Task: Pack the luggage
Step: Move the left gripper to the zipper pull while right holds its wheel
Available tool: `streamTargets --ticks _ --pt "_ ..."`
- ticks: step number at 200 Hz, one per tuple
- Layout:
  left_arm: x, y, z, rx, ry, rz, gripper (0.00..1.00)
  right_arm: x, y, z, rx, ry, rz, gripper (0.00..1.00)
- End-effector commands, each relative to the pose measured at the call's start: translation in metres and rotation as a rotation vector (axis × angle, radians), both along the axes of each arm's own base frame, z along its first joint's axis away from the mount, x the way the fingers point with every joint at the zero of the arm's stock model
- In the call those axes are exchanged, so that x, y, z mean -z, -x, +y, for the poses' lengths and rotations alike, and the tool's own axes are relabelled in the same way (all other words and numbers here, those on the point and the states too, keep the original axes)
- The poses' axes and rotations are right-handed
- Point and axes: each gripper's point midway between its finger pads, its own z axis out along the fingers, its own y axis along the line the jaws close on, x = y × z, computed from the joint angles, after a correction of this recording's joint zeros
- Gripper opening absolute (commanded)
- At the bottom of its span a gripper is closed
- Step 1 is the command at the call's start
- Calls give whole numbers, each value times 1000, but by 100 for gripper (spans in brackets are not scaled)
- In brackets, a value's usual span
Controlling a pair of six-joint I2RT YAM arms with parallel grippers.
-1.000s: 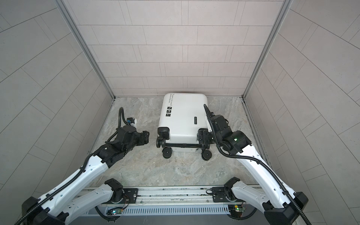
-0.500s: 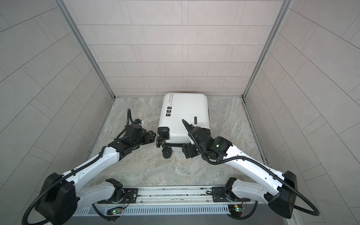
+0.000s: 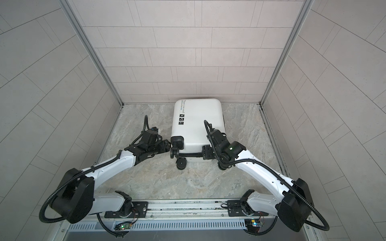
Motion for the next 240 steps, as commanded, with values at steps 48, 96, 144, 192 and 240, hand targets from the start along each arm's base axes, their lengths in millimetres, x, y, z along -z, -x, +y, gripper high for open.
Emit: streamTargets --ticks 48,96,144,192,240 --pt "-17 -11 -46 97 58 -53 72 0 -40 -28 65 -15 0 73" --pt "-22 -10 -49 138 26 -71 72 4 -44 -33 44 21 41 83" --pt "-25 15 -24 166 -51 -118 66 -4 -31 -34 8 23 54 89" --pt "-10 37 -17 182 19 -194 61 -20 -11 -21 -86 -9 34 90" --pt "-4 31 -27 220 61 -304 61 -47 5 20 -162 -44 -23 96"
